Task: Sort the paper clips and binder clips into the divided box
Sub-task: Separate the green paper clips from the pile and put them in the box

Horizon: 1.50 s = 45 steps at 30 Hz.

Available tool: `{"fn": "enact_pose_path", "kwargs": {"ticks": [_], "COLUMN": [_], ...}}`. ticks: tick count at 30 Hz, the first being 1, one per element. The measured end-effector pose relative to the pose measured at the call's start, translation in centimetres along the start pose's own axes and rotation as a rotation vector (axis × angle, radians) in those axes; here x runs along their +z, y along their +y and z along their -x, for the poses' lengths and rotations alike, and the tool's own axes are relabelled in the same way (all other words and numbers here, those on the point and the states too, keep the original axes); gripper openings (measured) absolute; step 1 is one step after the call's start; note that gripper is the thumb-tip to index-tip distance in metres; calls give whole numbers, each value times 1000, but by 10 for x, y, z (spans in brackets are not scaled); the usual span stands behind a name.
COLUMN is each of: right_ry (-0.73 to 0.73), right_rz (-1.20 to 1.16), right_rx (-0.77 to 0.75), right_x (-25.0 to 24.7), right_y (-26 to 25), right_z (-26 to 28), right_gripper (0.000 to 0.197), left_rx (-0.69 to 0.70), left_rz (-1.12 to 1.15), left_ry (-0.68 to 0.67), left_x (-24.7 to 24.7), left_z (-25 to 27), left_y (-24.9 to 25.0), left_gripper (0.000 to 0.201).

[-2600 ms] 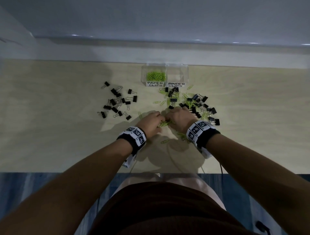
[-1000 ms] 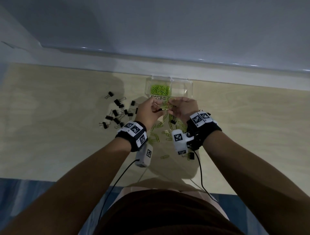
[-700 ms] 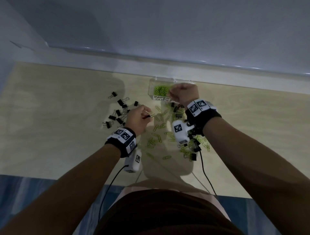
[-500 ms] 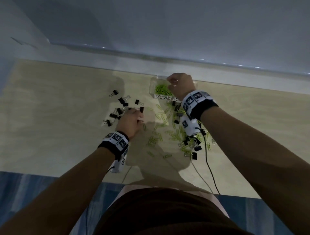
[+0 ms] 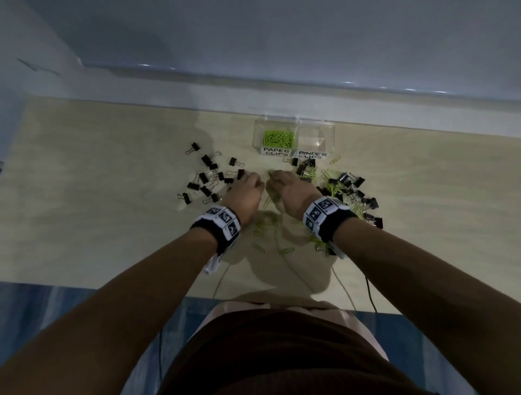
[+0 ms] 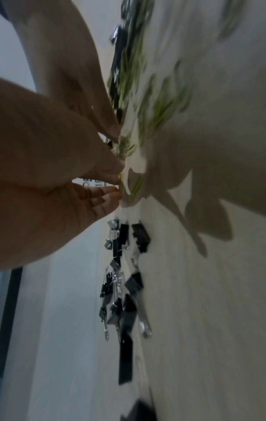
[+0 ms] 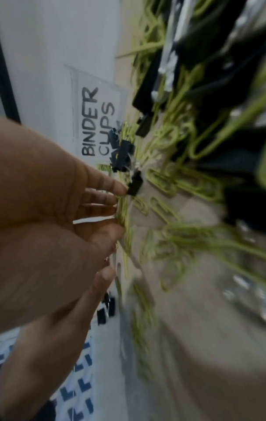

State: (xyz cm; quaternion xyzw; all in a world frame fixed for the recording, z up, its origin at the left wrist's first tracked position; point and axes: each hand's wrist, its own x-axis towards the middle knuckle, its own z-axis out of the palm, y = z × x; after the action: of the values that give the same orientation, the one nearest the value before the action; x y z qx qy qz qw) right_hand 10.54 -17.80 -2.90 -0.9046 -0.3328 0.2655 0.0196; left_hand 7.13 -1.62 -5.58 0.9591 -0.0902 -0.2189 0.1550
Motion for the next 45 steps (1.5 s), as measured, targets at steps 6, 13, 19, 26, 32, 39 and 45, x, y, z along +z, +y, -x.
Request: {"fn": "enact_pose_path", "kwargs": {"ticks": [6,13,19,26,32,39,45], "right_ry": [-31,146,211,224,411,701,518], "right_rz": [33,-70,-142,-280,-776,-921,-736], "right_rx": [-127,-126,-65,85,364,432,452], "right_x": [27,31,32,17,-16,-78,-90], "right_y": [-1,-9,-7,7,25,40,49], "right_z": [36,33,27,25,17,-37,-56], "right_gripper": [67,51,35,17,7,9,17], "left_rx": [109,32,68,148,35,-52,-131], "left_rz": [75,191,122,30,385,412,378], "left_ry": [-96,-62,-23,-13,213,388,355], "left_x": [23,23,10,-12,-48,-91,-92], "left_z": [38,33,22,5,-20,-73,-95], "left_y": [-9,1,16,18,15,21,24], "left_gripper": [31,26,25,20,11,17,19]}}
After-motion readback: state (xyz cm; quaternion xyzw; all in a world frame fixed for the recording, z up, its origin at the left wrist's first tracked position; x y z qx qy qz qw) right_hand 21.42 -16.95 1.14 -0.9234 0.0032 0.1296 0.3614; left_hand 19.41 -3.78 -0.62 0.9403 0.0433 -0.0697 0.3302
